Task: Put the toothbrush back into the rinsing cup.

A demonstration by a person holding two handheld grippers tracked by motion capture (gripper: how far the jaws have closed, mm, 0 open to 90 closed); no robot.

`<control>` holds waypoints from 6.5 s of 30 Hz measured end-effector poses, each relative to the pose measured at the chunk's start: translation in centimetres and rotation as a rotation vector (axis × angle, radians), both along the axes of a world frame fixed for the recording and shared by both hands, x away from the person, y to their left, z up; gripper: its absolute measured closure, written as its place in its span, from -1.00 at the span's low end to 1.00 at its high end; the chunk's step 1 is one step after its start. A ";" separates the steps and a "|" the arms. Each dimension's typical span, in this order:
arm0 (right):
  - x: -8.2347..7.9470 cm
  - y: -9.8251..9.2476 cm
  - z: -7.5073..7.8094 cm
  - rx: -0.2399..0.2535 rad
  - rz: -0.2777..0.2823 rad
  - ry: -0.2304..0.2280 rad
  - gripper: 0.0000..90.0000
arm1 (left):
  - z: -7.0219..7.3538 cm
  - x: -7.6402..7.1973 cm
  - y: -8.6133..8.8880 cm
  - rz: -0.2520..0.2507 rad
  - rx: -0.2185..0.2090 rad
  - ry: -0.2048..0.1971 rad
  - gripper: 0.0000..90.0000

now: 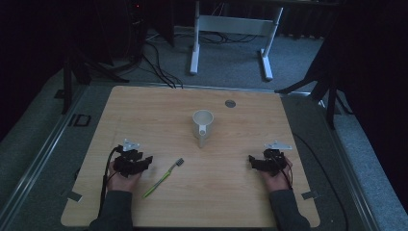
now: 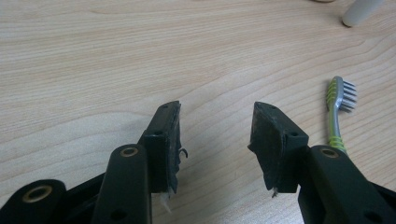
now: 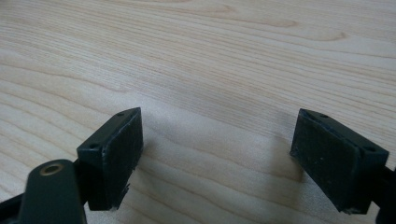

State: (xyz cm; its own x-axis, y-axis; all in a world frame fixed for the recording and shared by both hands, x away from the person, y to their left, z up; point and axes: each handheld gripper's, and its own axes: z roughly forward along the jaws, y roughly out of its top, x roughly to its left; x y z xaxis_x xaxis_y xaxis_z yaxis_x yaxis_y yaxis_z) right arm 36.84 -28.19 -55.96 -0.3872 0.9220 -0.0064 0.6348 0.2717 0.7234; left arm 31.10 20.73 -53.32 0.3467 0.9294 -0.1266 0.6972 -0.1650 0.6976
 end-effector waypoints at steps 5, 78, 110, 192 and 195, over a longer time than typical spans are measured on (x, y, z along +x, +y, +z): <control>0.0 0.0 0.0 0.000 0.000 0.000 -0.63 | 0.1 -0.1 0.0 -0.004 0.000 -0.004 0.18; -0.1 0.1 0.0 0.003 -0.002 0.000 -0.63 | 6.8 0.3 0.5 -0.135 0.131 0.065 0.23; -0.1 0.1 0.0 0.002 -0.001 0.000 -0.63 | 7.9 1.4 -1.3 -0.226 0.197 0.134 0.35; -0.1 0.1 0.0 0.003 -0.001 0.000 -0.63 | 6.9 3.7 -6.9 -0.334 0.331 0.393 0.46; -0.1 0.1 0.0 0.003 -0.001 0.000 -0.63 | 6.8 3.7 -7.1 -0.341 0.333 0.402 0.46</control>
State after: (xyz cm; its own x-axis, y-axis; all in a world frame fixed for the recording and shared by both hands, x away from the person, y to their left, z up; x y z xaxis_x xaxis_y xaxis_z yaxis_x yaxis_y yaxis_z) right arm 36.70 -28.11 -55.96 -0.3864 0.9223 -0.0038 0.6353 0.2691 0.7239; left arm 34.75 13.59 -46.54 0.6162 0.7870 -0.0312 0.7644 -0.5880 0.2645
